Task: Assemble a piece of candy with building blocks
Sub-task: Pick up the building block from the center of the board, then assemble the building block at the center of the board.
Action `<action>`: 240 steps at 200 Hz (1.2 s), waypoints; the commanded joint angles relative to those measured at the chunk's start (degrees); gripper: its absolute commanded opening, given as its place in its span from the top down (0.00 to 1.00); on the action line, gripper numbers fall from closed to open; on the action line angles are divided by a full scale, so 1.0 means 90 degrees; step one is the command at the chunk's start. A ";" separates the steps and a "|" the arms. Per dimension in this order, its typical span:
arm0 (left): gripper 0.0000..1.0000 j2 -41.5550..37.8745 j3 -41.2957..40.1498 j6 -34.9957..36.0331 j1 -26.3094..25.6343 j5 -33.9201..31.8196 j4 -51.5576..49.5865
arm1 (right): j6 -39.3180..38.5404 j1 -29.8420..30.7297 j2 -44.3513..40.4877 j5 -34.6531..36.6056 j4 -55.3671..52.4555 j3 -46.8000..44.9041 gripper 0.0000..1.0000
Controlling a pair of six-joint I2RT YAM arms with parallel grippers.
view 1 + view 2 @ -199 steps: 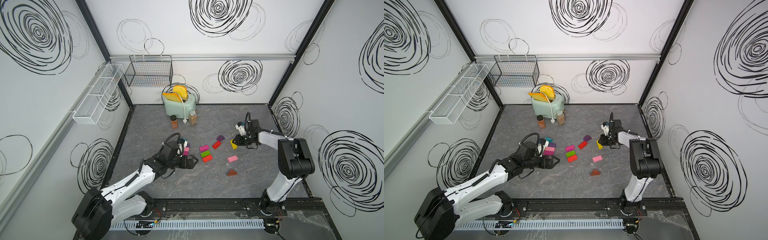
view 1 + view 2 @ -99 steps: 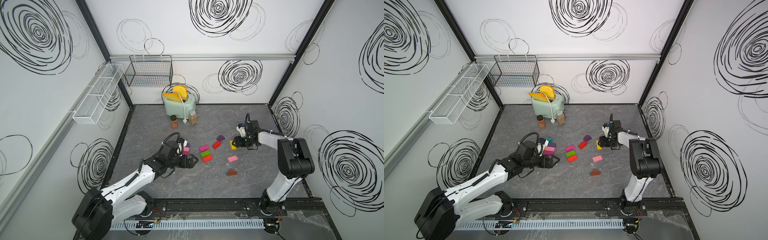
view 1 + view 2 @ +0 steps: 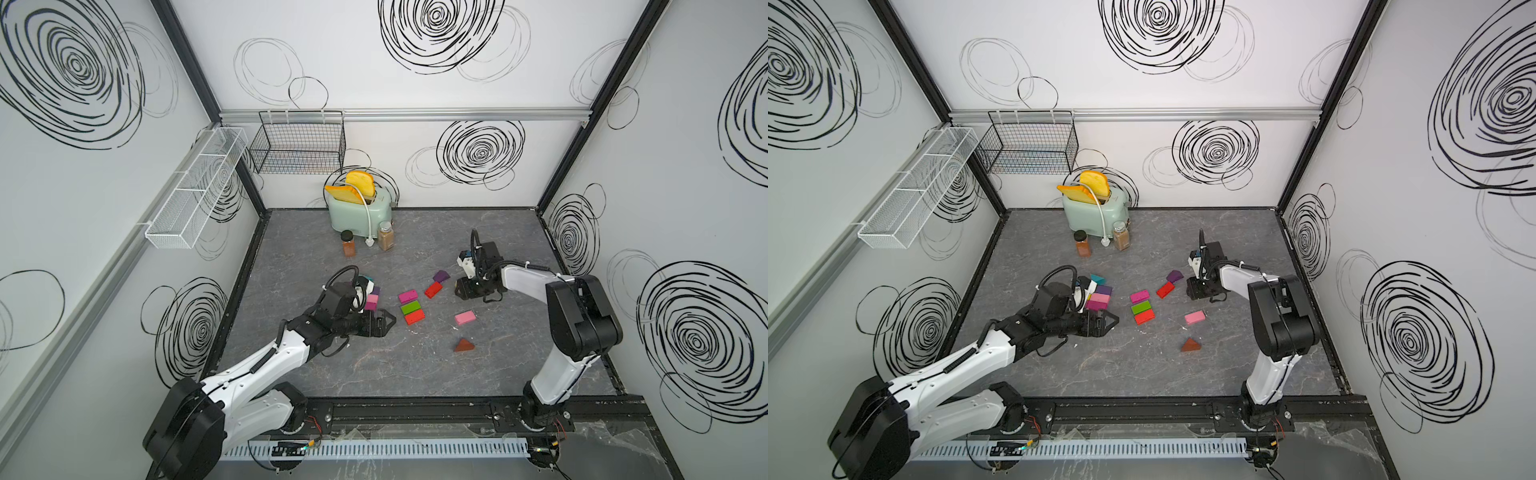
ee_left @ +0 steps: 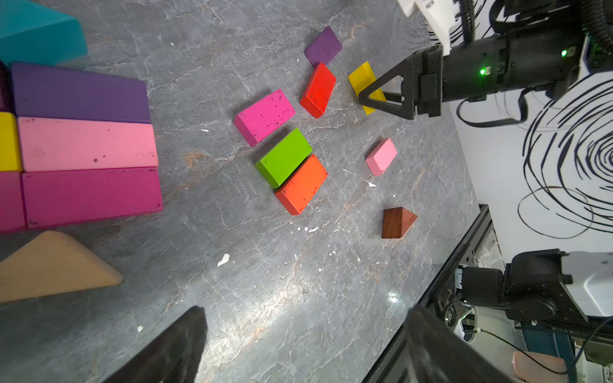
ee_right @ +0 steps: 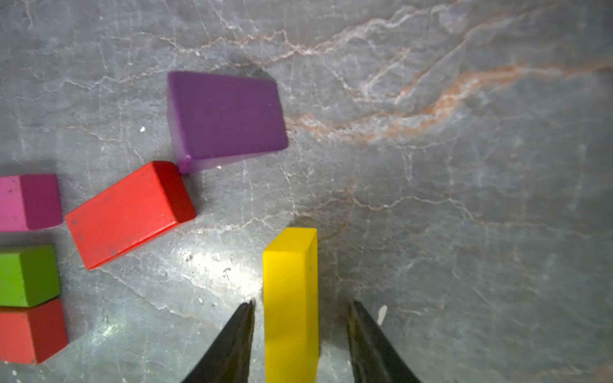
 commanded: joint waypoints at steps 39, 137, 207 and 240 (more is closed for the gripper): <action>0.02 -0.0029 -0.0027 -0.0010 0.0031 0.0056 0.0257 | 0.0195 0.0098 -0.0354 -0.0042 0.0145 -0.0327 0.94; 0.02 -0.0052 0.0138 0.0214 0.0046 -0.0094 0.0088 | 0.0654 -0.0583 -0.0302 -0.2960 0.0709 -0.0930 0.95; 0.02 -0.0095 0.0137 0.0282 0.0012 -0.0184 0.0078 | 0.0558 -0.0779 -0.0035 -0.2726 0.0604 -0.1050 0.77; 0.02 -0.0107 0.0139 0.0280 0.0012 -0.0170 0.0102 | 0.0525 -0.0778 -0.0078 -0.2254 0.0493 -0.0999 0.71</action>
